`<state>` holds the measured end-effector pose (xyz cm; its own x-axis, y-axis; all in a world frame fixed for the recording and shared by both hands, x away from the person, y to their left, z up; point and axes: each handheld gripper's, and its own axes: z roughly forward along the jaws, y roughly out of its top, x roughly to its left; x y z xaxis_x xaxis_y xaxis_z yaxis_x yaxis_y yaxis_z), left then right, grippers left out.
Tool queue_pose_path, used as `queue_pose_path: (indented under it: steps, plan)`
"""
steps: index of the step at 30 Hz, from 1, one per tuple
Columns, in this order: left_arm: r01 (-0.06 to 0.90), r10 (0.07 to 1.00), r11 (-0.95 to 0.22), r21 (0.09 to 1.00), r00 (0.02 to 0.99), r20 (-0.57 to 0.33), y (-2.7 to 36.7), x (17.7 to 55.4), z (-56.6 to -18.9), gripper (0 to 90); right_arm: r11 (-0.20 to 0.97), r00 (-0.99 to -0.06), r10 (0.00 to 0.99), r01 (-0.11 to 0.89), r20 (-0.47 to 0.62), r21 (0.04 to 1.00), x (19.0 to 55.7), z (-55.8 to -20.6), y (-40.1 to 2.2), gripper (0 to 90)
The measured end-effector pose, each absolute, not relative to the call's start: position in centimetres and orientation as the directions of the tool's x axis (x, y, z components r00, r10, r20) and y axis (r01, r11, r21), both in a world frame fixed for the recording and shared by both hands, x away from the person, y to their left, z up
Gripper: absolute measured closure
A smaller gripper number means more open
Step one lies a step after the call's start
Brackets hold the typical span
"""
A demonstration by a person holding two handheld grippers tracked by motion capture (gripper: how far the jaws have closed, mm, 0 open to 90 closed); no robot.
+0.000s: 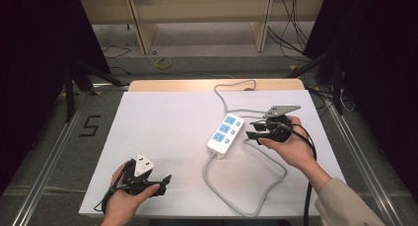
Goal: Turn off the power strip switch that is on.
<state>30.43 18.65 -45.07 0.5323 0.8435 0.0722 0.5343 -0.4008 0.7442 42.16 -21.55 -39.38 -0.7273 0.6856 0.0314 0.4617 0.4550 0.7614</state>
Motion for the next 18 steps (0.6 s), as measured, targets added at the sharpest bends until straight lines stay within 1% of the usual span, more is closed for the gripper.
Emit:
queue_pose_path:
  steps: [8,12,18]
  plan:
    - [0.538,0.844,-0.397,0.744,0.532,0.066,18.5,30.5,-45.2,15.9,0.429,-0.746,0.665,0.422,0.038,0.799,40.2,-40.2,-22.7,46.9]
    - [0.541,0.845,-0.394,0.743,0.532,0.061,18.6,30.5,-45.2,15.9,0.413,-0.742,0.669,0.409,0.034,0.814,39.3,-40.7,-23.6,44.7]
    - [0.535,0.844,-0.390,0.750,0.533,0.059,18.6,30.6,-45.2,15.8,0.386,-0.730,0.681,0.420,0.053,0.821,38.2,-41.7,-25.0,41.9]
